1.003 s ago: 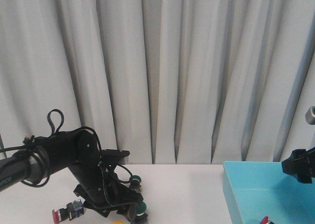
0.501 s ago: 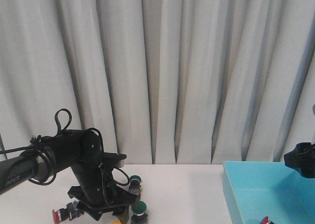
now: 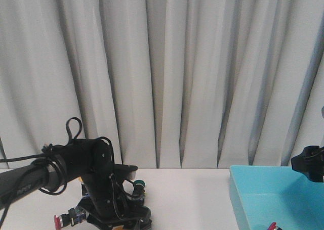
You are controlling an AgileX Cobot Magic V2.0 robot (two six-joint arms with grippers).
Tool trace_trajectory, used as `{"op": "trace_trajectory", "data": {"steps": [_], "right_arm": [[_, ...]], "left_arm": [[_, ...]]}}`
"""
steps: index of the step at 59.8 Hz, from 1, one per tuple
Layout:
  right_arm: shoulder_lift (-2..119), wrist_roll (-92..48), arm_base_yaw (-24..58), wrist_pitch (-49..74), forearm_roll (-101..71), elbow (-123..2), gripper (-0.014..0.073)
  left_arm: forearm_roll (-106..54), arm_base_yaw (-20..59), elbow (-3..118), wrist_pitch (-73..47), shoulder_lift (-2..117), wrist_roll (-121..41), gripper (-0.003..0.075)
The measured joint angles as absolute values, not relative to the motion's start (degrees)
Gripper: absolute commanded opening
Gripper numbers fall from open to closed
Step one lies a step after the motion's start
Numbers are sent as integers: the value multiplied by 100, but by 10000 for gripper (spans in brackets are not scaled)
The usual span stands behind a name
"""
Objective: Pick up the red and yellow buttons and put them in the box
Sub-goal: 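Lower the left gripper and grasp the yellow-capped button switch, then lift the yellow button and carry it toward the right gripper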
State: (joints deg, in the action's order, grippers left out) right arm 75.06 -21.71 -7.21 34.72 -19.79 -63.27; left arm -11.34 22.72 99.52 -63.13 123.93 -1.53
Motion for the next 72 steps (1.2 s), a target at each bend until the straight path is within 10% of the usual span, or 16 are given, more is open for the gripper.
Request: {"op": "trace_trajectory", "data": {"steps": [40,72], "right_arm": [[7506,-2171,-721,3477,-1997,-6327,523],[7506,-2171,-721,3477,-2009,-6327,523]], "left_arm": [[-1114,2292,9952,-6265,12678,-136,485],[-1091,2292,9952,-6222,12713,-136,43]]}}
